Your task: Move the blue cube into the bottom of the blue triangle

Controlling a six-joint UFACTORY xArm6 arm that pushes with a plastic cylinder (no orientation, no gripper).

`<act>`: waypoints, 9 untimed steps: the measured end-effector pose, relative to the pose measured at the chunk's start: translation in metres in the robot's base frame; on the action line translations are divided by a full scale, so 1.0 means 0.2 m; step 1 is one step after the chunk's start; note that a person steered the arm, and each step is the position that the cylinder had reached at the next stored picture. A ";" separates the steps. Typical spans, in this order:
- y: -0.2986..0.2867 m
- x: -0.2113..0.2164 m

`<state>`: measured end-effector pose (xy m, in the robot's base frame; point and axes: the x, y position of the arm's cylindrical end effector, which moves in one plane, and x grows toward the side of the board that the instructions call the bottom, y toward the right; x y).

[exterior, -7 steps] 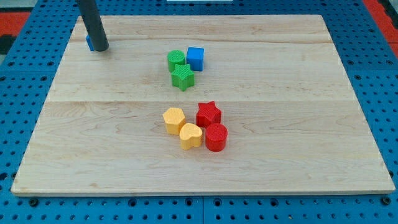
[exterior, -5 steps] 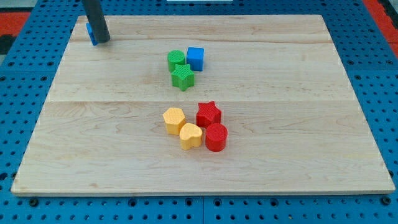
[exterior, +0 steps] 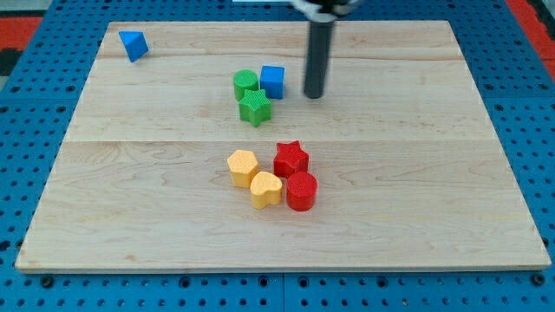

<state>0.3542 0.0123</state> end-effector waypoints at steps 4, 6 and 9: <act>-0.11 -0.25; -0.26 -0.13; -1.00 -0.38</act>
